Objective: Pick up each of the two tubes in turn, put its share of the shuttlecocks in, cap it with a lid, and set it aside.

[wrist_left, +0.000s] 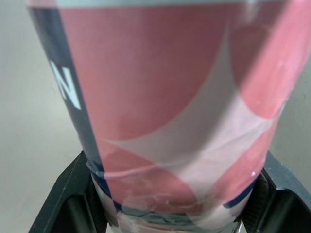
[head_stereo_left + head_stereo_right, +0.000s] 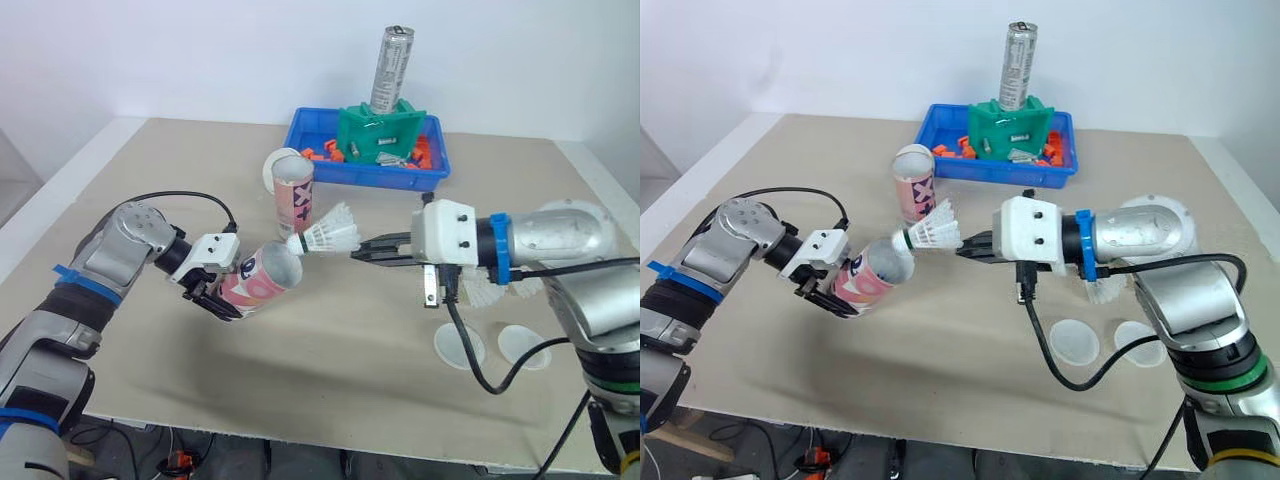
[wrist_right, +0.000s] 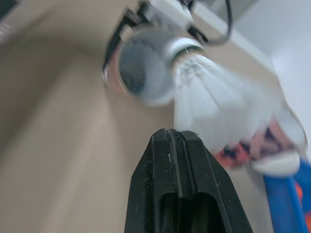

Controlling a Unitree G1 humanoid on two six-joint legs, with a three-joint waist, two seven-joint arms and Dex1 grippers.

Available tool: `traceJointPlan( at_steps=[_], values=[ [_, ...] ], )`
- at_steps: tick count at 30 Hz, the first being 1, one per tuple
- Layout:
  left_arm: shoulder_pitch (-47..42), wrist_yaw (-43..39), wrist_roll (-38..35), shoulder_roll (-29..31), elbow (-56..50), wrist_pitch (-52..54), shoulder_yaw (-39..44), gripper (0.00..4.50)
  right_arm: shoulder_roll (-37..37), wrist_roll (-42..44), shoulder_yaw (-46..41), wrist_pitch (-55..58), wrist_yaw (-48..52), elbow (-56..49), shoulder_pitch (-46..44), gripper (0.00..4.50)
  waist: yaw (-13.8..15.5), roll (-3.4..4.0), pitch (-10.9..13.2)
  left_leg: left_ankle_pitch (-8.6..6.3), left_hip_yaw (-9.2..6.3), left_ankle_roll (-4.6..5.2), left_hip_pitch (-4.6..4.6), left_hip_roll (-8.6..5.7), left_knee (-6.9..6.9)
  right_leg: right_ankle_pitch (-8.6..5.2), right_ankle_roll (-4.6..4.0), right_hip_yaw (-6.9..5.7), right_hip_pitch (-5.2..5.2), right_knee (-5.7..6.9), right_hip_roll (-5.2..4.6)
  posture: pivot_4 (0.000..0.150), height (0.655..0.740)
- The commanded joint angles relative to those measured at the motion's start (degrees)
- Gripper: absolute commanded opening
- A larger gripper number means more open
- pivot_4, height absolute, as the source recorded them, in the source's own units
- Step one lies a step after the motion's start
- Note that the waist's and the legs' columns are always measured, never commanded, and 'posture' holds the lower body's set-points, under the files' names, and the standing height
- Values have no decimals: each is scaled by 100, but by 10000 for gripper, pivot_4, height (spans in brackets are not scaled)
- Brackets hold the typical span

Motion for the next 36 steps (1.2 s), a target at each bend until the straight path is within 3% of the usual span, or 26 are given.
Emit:
traceJointPlan(
  at_steps=[1,14,36],
  values=[
    [95,8,42,-111,-74,50,-137,29025,247,-228,114,-297,-7,436,-451,705,-3,0,0,0,1,0,0,0,0,0,0,0,0,0,-1,1500,7400],
    [150,8,39,-64,-182,129,-91,29025,563,-638,464,-682,229,777,-722,705,1,-1,1,0,4,0,-1,1,-5,-4,0,1,1,1,1,1500,7400],
    [132,8,19,-69,-164,141,-112,29025,307,-762,386,-737,372,601,-168,705,-1,-1,1,0,5,0,-1,0,-6,-6,-1,1,0,2,2,1500,7400]
  ],
)
